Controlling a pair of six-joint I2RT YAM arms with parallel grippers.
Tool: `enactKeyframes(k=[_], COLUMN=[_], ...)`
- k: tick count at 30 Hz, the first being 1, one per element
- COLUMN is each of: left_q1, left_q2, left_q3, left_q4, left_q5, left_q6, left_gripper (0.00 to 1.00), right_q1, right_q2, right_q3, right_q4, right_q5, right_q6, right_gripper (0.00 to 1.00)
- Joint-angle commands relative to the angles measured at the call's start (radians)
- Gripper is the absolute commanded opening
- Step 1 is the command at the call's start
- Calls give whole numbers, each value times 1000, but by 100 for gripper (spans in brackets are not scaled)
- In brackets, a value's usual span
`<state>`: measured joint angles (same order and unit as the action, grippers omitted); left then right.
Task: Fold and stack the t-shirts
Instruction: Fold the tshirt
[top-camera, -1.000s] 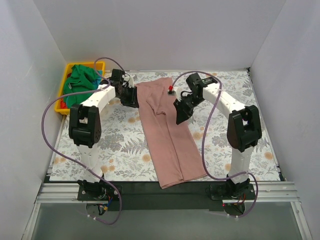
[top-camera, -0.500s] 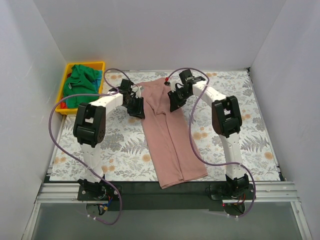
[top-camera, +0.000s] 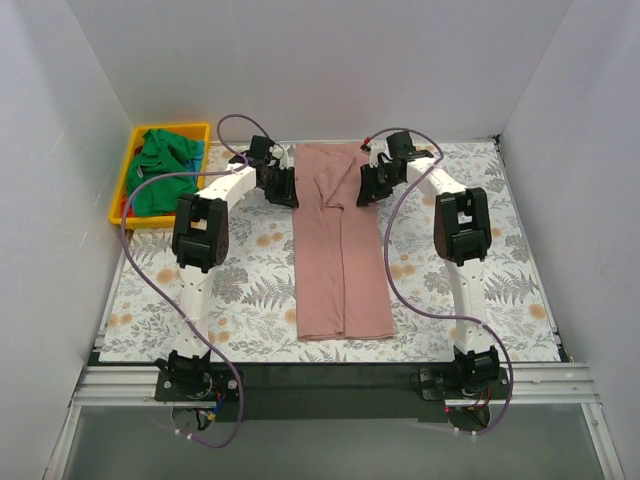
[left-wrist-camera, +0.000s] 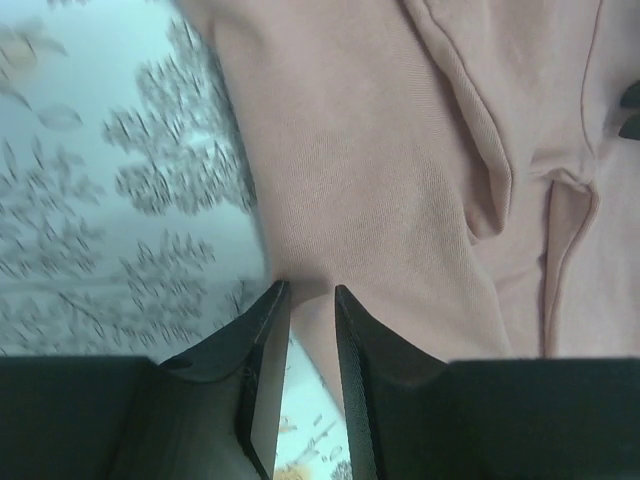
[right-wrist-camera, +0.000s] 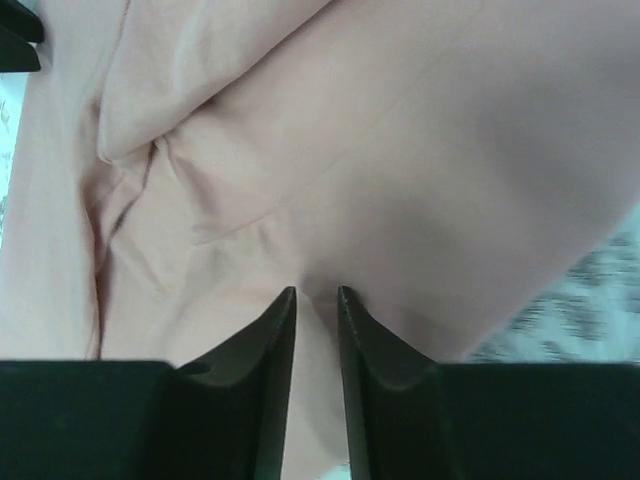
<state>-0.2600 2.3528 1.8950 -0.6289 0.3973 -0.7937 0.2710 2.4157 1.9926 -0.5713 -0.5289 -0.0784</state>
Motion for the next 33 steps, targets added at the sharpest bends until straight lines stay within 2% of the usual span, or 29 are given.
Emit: enactKeyframes(k=[1,6,8,9,13,17,19,22,25,33], left_q1=[45,48,53,54,61,61,61,48,27,22], left_q2=[86,-16,-122,-162,-381,-561,-642,-729,-759,-803], left_q3=[108,73,24,-40,-242,-469,-599,-745,-804,-922], left_q4=[-50,-37,-20,0,49,70,87,150,161,169], left_q5=[-68,27,43,64,147,221,283,295,291,287], left_q6=[14,36,51,54,88,114,134,134,143,185], left_gripper=[25,34,39,47,61,62,60,55,51,49], right_q1=[-46,-55,-52,-52,-46,-32,-24,-9,5,10], right_q2=[74,20,-65,-99,-280,-389,-400,-371,-317,-138], right_q3=[111,163,114,88,-49,-233,-297,-336,-330,-203], right_q4=[34,31,31,30,-31,-36,-33,-30,-24,-7], right_q5=[57,12,-6,-14,9,18,10,-20,-40,18], right_q6=[20,-14,-43,-70,-153,-184,-181,-158,-138,-116], right_gripper=[32,52,56,59,61,56,49,36,28,27])
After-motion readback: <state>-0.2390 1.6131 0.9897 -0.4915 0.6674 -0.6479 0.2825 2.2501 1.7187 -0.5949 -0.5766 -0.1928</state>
